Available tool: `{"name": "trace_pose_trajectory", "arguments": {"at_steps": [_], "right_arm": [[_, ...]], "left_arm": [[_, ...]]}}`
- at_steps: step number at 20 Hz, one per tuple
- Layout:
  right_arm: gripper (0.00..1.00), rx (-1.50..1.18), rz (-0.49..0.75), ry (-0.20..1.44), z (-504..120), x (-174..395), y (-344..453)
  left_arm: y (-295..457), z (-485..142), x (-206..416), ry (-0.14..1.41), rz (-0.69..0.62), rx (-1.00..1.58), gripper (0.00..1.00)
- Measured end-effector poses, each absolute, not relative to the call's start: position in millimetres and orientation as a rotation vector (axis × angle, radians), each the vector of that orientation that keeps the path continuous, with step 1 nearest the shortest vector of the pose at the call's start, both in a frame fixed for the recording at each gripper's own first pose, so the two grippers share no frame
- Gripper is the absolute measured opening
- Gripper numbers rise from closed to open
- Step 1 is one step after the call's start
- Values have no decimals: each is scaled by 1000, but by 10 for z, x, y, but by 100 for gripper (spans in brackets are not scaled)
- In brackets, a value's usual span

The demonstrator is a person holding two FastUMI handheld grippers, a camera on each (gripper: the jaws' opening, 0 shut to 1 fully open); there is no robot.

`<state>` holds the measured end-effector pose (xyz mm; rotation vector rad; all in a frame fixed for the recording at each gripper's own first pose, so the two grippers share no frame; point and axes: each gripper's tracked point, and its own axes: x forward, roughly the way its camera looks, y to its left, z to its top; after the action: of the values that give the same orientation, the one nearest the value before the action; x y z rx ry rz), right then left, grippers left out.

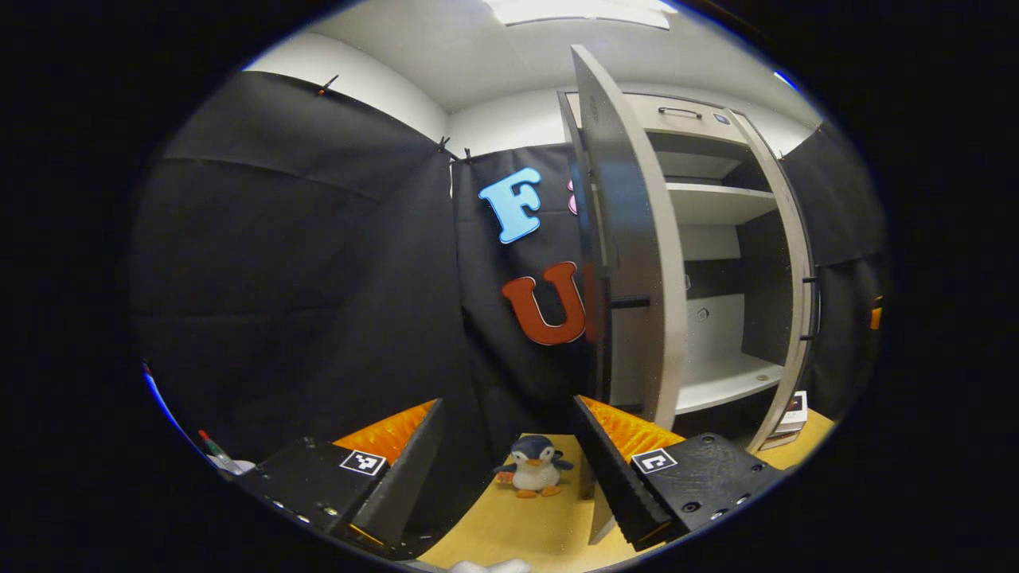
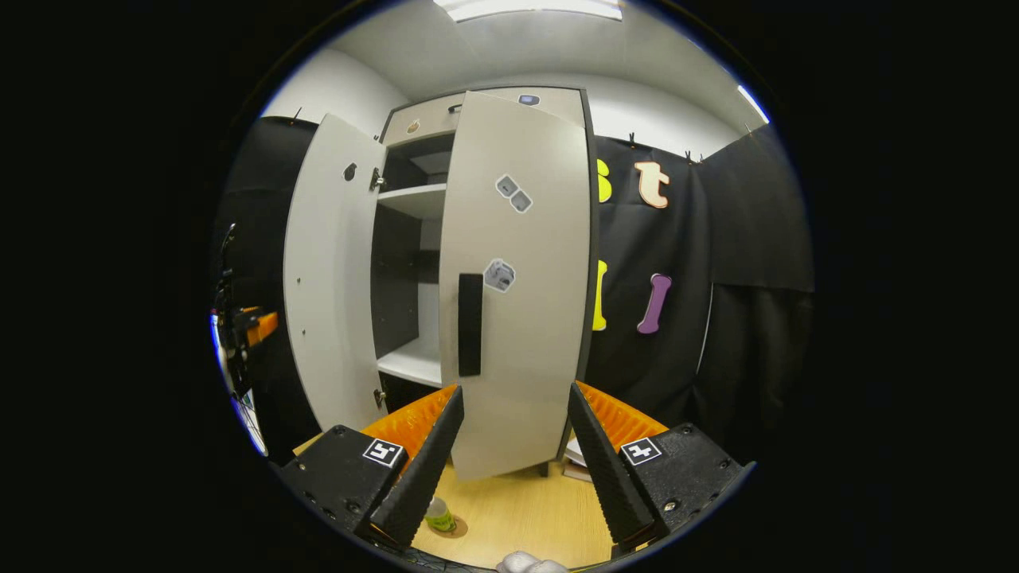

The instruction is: Grasp the bottle in the cabinet with the left hand and place it on the coaster, then close the right door with the right hand and the left door with the left hand.

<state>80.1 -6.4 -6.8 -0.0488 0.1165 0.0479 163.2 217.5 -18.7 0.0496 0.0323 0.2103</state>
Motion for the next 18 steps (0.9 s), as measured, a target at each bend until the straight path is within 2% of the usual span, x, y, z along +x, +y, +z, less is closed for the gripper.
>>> {"name": "trace_pose_trajectory", "arguments": {"at_steps": [7,8,10,18], "right_arm": [[82,-62,-19,148,-190,565,-145],[82,-57,-19,151,-211,555,-159],[82,-43,-16,155,-243,562,-179],[82,-40,53,147,-205,657,-211]], "left_arm": [[2197,-1,2183,5,178,49,96],[2152,-10,2178,11,177,49,96],[2152,-5,2152,-5,204,75,86],[2101,-36,2130,16,254,43,85]]}}
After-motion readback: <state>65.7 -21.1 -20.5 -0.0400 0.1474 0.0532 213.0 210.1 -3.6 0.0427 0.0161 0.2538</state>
